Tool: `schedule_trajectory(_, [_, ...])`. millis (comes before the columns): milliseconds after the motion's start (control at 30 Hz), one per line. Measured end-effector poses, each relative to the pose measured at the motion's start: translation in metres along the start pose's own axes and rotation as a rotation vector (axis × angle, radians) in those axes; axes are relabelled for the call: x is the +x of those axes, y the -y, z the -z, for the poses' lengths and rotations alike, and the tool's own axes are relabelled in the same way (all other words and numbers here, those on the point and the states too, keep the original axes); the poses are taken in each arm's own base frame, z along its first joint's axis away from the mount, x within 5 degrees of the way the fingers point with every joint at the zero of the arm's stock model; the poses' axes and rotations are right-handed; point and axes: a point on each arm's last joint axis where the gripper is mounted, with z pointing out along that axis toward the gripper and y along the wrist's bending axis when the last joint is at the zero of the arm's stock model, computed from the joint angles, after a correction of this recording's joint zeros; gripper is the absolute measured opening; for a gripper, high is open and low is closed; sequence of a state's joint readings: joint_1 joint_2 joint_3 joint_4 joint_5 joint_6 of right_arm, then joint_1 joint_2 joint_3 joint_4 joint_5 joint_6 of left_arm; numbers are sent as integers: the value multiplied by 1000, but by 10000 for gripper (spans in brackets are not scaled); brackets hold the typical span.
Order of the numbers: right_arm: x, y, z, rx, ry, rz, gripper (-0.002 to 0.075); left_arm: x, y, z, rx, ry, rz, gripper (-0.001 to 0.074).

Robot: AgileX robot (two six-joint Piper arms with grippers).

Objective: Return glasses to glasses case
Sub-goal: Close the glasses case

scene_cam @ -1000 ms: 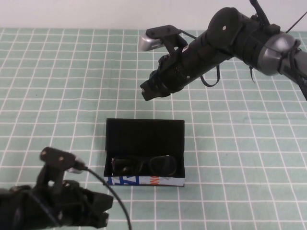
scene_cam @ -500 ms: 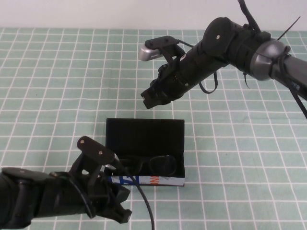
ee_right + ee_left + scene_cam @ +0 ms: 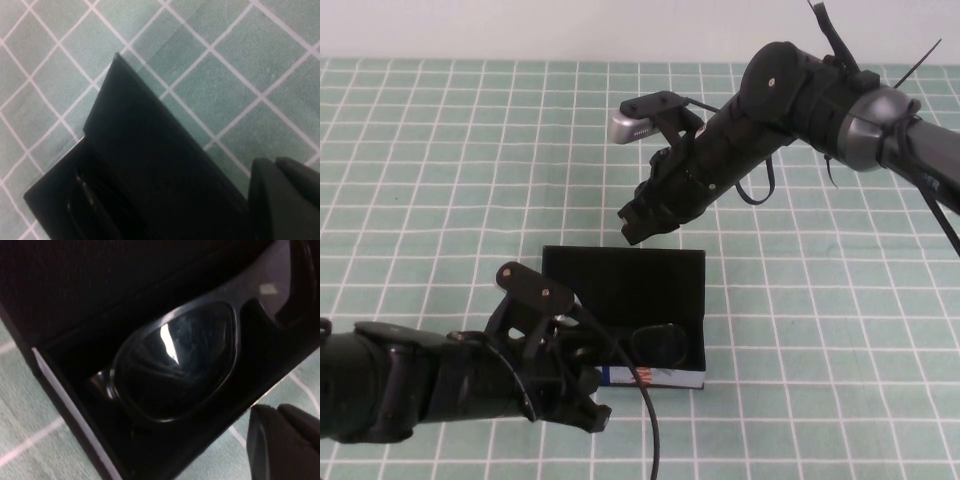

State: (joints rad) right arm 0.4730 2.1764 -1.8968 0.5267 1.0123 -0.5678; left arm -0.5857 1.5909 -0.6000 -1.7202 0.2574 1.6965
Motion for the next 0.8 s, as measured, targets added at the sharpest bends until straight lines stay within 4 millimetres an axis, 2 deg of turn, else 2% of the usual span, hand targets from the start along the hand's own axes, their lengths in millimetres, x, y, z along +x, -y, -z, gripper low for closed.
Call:
schedule_trajectory(300, [4,4,-9,-6,-23,-11,-14,9,-4,-15,-6,-61,18,-2])
schedule_trajectory(633, [7,4,-9,-21,-52,31,-14,8,-4,-16,-3,-59,22,-2])
schedule_trajectory(800, [3,11,-8,30,-1,38,-14,8,-4,-16,1,-61,23,-2])
